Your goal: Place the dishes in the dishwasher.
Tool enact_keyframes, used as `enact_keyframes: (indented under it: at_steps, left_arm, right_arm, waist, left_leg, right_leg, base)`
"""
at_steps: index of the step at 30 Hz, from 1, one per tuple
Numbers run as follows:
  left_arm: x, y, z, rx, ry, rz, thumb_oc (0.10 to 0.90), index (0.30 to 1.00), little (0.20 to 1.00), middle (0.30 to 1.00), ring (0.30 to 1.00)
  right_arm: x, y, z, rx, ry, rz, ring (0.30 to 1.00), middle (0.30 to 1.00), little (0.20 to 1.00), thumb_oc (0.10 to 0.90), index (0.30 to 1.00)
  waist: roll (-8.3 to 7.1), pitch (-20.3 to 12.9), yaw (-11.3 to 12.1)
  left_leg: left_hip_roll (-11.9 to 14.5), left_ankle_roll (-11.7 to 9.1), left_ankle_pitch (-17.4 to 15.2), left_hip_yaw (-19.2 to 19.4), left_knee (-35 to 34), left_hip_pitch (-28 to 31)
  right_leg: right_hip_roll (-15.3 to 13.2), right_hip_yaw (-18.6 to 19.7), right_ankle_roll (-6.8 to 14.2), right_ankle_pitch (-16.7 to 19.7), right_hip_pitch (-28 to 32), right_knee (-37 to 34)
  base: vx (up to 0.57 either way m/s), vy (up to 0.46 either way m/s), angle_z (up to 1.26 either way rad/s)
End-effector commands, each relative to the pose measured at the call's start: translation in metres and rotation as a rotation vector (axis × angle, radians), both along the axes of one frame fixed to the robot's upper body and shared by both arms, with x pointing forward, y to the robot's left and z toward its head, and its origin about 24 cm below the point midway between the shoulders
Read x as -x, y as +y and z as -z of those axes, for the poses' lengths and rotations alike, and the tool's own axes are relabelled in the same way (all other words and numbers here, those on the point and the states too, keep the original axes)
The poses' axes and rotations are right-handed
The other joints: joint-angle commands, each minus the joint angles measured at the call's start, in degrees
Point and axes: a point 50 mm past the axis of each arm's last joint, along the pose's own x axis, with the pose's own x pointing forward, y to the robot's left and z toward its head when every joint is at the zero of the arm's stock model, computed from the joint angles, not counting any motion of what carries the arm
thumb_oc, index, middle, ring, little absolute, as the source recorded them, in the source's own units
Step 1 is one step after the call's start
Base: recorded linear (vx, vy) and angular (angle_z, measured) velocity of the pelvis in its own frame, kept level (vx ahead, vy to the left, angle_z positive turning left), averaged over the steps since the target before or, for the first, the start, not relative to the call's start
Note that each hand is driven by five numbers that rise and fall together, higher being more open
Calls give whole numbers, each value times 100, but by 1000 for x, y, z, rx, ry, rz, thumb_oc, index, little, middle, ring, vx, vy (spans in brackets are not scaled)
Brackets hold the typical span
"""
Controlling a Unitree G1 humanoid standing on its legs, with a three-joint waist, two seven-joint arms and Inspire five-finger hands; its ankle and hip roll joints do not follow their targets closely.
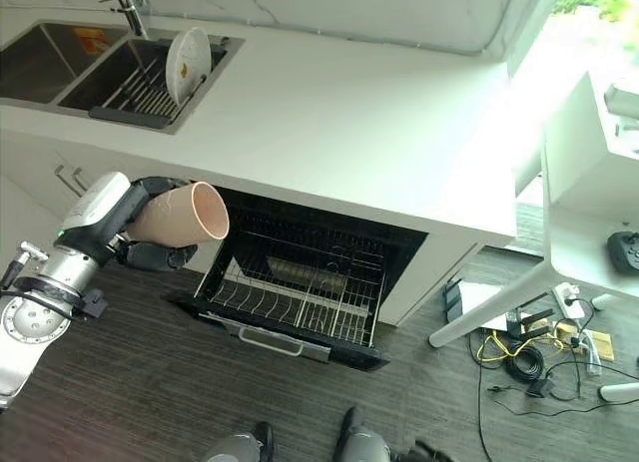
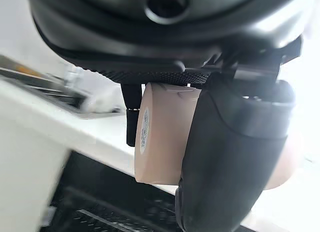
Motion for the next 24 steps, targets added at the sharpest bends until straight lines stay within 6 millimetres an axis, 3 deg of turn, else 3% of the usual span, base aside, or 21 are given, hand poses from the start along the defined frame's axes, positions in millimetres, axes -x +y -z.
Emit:
enact_keyframes:
  at_steps: [1, 6, 13, 14, 19, 21, 24]
  left_arm:
    - [7, -4, -62, 110, -321, 57, 400, 300, 300, 300, 300]
    - [5, -13, -55, 110, -308, 77, 400, 300, 300, 300, 300]
    - [6, -17, -39, 180, -324, 84, 400, 300, 300, 300, 300]
    - [6, -20, -31, 219, -315, 94, 400, 300, 300, 300, 300]
    - [8, -23, -13, 341, -266, 111, 400, 300, 300, 300, 300]
    - [8, -23, -7, 524, -211, 167, 400, 300, 300, 300, 300]
    - [6, -25, 5, 697, -169, 216, 400, 300, 300, 300, 300]
  right_arm:
    - [19, -19, -4, 37, 10, 74, 900, 900, 900, 800, 900]
    - [23, -24, -5, 35, -12, 151, 900, 900, 900, 800, 900]
    - [5, -21, -12, 136, -153, 226, 900, 900, 900, 800, 900]
    - [0, -24, -20, 183, -232, 315, 900, 900, 900, 800, 900]
    - [-26, -28, -53, 266, -531, 425, 900, 900, 900, 800, 900]
    - [-43, -29, -81, 346, -710, 423, 900, 900, 900, 800, 900]
    - [-55, -29, -109, 443, -843, 420, 900, 900, 900, 800, 900]
  waist:
    - [409, -236, -172]
    - [498, -407, -290]
    - [403, -510, -361]
    - [349, -512, -405]
    - [246, -508, -539]
    - [196, -488, -628]
    - [104, -488, -727]
  left_leg:
    - [438, -88, -163, -67, 144, -481]
    - [735, -149, -349, 186, 144, -483]
    - [568, -7, -632, 318, 144, -297]
    - [560, 49, -674, 410, 144, -248]
    - [567, 176, -801, 680, 144, -61]
    - [533, 261, -899, 814, 144, 54]
    - [526, 329, -954, 1040, 144, 161]
  right_leg:
    - [92, 39, 591, -454, 274, -62]
    - [-219, -219, 725, -380, 258, -62]
    - [-451, -121, 935, -228, 195, -62]
    - [-486, -103, 984, -192, 198, -62]
    - [-630, -122, 1111, -44, 178, -62]
    - [-680, -103, 1172, -11, 192, -62]
    - [-745, -116, 1223, 71, 155, -62]
  base:
    - [42, 259, -6]
    - [38, 199, 12]
    - [35, 86, 3]
    - [23, 11, -18]
    - [23, 13, -20]
    - [23, 23, -48]
    - [-12, -4, -48]
